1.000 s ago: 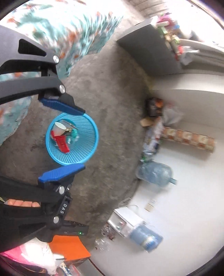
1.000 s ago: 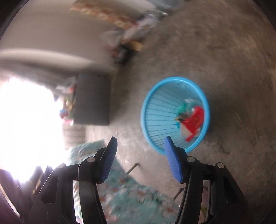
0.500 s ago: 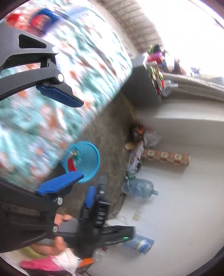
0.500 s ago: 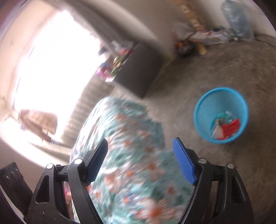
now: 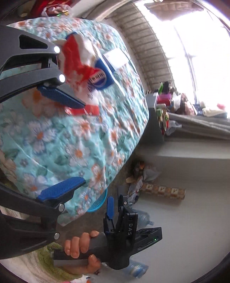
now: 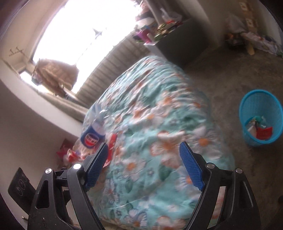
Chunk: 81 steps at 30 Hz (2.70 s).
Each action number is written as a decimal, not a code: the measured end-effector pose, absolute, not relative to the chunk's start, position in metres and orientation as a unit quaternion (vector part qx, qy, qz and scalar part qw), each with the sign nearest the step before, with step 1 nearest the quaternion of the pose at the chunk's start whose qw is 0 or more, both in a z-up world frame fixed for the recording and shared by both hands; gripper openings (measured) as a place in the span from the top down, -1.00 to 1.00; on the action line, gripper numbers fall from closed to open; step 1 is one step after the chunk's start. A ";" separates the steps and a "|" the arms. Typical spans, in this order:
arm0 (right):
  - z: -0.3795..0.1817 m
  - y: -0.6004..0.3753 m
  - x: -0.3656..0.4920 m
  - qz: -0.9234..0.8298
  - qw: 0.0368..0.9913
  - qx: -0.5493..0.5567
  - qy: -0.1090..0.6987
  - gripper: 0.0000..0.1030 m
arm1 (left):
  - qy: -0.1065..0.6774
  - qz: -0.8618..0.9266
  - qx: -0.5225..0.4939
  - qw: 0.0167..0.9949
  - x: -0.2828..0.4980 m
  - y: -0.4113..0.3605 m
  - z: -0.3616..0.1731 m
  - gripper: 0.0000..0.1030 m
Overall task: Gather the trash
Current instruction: 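Move both tools back to the bed toward the Pepsi bottle and red-white snack bag, then grasp the Pepsi bottle with the right tool while the left tool grasps the red-white snack bag, then lift the red-white snack bag with the left tool while the right tool lifts the Pepsi bottle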
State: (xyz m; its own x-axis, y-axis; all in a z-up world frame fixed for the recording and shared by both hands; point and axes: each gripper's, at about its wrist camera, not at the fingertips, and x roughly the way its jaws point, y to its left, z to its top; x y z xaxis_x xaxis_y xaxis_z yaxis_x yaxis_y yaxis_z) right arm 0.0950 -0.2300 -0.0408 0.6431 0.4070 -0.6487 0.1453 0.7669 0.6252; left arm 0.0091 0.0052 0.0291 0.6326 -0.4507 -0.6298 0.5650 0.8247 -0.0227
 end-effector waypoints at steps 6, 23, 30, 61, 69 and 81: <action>-0.042 -0.184 0.120 0.139 0.823 0.335 0.436 -0.52 | 0.321 -0.256 0.042 0.911 0.014 0.049 0.025 -0.49; -0.088 -0.108 0.163 0.222 0.715 0.400 0.529 -0.21 | 0.270 -0.180 -0.094 0.941 0.037 0.156 0.029 -0.49; -0.072 -0.106 0.189 0.256 0.699 0.433 0.508 -0.19 | 0.258 -0.173 -0.117 0.943 0.056 0.172 0.030 -0.37; -0.128 -0.021 0.304 0.208 0.577 0.530 0.586 -0.37 | 0.377 -0.133 -0.281 0.872 0.140 0.229 -0.039 0.24; -0.130 -0.034 0.294 0.198 0.580 0.556 0.562 -0.15 | 0.369 -0.143 -0.295 0.870 0.129 0.232 -0.037 0.30; -0.088 -0.121 0.271 0.210 0.623 0.599 0.456 -0.13 | 0.333 -0.183 -0.288 0.879 0.090 0.235 -0.017 0.30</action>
